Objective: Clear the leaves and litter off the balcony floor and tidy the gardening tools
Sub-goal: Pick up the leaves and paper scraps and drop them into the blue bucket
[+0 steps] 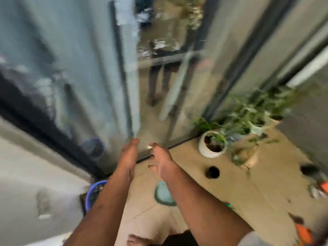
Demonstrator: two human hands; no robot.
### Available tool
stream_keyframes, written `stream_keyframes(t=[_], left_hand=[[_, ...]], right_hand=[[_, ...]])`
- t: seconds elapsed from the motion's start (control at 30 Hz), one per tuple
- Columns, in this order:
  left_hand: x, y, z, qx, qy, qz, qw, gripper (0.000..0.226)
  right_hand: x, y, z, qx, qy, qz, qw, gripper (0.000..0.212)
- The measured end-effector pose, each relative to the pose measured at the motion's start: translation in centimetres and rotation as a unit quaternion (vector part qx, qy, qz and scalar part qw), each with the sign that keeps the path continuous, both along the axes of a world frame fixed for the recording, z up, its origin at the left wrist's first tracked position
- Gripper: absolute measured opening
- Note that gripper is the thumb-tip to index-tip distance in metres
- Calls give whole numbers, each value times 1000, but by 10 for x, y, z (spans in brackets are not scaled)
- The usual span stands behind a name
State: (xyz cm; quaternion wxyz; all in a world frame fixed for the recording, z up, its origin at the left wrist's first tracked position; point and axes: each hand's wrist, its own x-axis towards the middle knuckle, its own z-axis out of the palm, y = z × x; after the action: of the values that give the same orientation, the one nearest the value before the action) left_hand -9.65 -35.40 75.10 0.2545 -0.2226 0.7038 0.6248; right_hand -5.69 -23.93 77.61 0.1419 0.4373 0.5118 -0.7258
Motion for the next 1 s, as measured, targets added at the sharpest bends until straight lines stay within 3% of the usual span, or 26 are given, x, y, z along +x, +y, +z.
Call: stream_keyframes(t=[0.07,0.2,0.33,0.5,0.63,1.0], left_hand=[[22,61,31,-6,12,-67,998,35],[68,179,32,-9,6,-210,978,47],[149,293,39,4,-21,-291,956,51],[260,403,44,3,-55,-406,912,41],[314,467,29,4,-80,-430,899,62],[378,565,43,-27,-77,-500,862,62]], right_hand=[[26,58,15,-6,17,-65,998,37],[107,167,42,-5,47,-178,983,37],[203,263,50,-8,38,-261,965,30],[329,355,44,-1,11,-366,930,30],[404,400,40,-16,7,-420,907,27],[478,460,49,-23,32,-514,857,31]])
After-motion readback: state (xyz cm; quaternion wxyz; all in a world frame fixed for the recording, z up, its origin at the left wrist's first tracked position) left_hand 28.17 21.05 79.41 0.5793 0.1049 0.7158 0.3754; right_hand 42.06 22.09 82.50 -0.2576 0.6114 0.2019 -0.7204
